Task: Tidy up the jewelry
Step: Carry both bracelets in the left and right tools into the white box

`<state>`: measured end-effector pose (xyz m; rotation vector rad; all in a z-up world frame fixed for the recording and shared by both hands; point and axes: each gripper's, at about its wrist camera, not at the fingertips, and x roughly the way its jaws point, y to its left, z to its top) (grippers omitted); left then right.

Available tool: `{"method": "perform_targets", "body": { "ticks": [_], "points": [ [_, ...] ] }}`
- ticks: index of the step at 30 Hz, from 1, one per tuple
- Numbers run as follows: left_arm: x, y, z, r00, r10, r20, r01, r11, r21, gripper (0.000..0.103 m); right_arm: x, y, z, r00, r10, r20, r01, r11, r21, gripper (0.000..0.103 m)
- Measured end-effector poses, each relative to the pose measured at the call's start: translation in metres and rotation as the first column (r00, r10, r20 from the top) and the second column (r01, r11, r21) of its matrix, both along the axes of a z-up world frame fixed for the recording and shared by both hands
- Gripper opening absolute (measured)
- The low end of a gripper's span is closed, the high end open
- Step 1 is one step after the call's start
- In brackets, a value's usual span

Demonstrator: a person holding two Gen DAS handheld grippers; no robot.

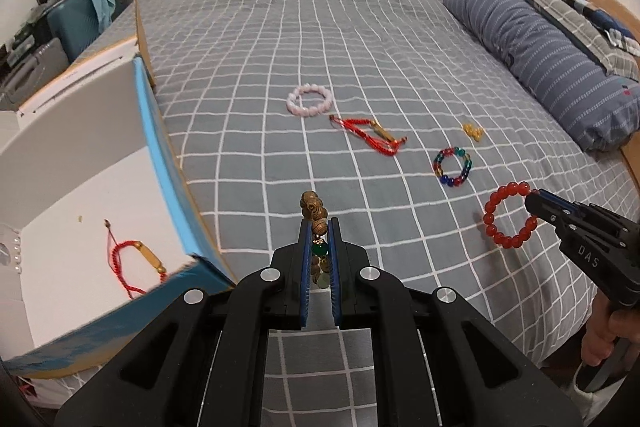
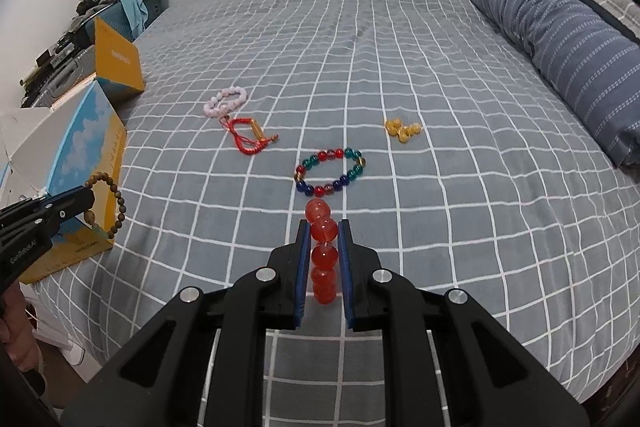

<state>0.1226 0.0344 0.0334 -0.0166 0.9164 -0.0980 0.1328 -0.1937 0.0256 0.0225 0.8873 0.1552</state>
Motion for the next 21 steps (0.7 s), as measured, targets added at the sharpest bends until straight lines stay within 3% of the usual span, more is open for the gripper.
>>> {"method": "perform_targets", "body": {
  "ticks": [21],
  "points": [
    [0.002,0.036,0.061,0.993,0.084,0.077,-0.085,0.996,0.004,0.007,0.020,0.041,0.052,0.993,0.079,0.089,-0.081,0.997,0.010,0.013]
  ]
}}
